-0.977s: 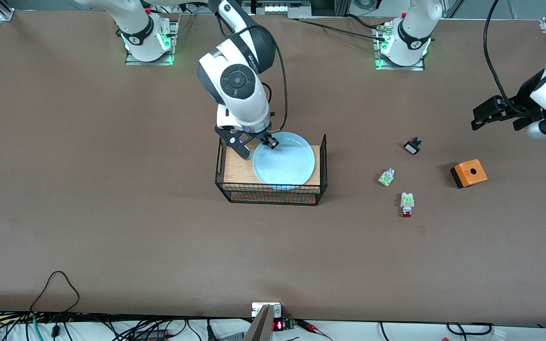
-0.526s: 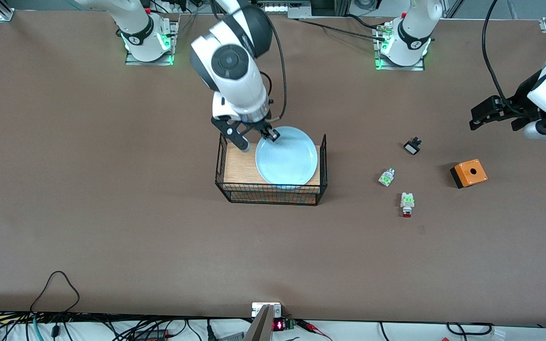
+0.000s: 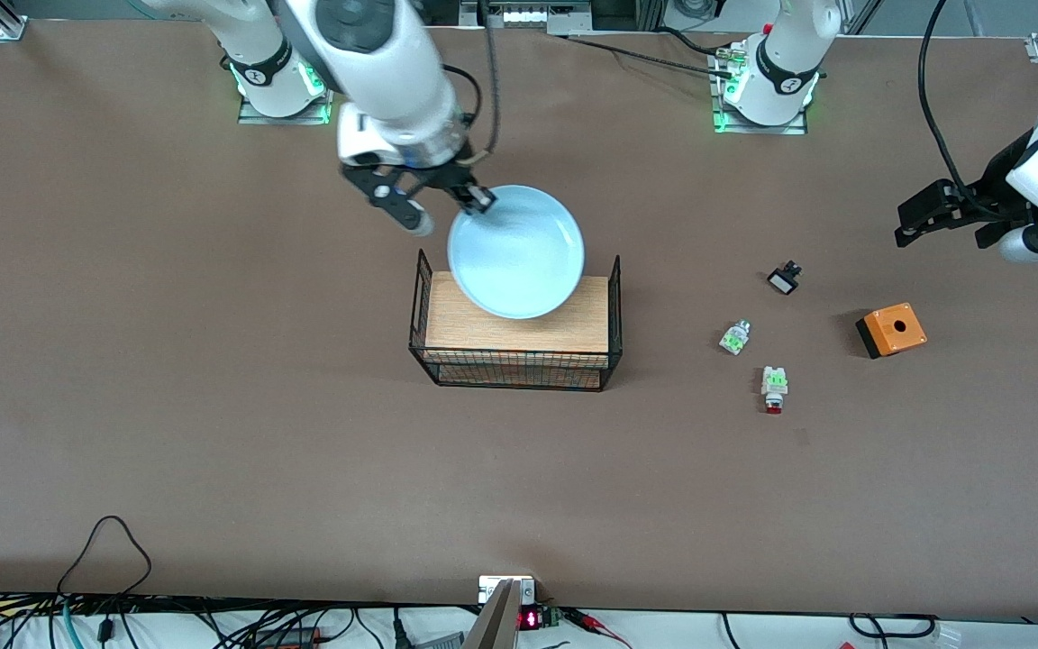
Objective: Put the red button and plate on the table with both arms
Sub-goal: 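Lift the blue plate out of the basket with the right gripper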
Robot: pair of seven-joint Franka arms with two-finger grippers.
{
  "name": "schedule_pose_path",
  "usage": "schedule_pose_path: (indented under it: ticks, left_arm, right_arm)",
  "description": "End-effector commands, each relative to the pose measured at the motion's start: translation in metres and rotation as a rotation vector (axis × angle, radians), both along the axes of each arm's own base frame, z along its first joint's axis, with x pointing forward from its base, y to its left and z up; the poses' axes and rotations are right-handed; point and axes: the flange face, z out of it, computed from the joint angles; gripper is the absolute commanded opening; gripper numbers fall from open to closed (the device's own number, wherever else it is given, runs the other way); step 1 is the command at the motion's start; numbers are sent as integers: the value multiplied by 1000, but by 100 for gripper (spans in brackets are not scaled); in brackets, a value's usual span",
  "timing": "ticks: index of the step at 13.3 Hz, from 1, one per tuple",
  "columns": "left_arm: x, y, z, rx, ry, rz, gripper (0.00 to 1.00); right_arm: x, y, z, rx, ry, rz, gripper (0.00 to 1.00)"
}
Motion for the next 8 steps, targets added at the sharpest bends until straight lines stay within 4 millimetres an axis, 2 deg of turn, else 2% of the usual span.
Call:
schedule_pose_path:
  ticks: [1, 2, 3, 6, 8]
  left_arm:
    - [-1, -7, 7, 22, 3, 3, 100]
    - [-1, -15, 7, 23, 3, -6, 100]
    - [-1, -10, 7, 24, 5, 9, 100]
    - [-3, -12, 7, 25, 15, 12, 100]
    - [-4, -12, 7, 26, 20, 19, 100]
  right_arm:
    - [35, -87, 22, 26, 17, 76, 0]
    - [50, -125, 26, 26, 22, 122, 0]
    - [65, -170, 30, 35, 20, 173, 0]
    - [91, -280, 26, 59, 27, 327, 0]
    - [95, -324, 9, 63, 41, 412, 0]
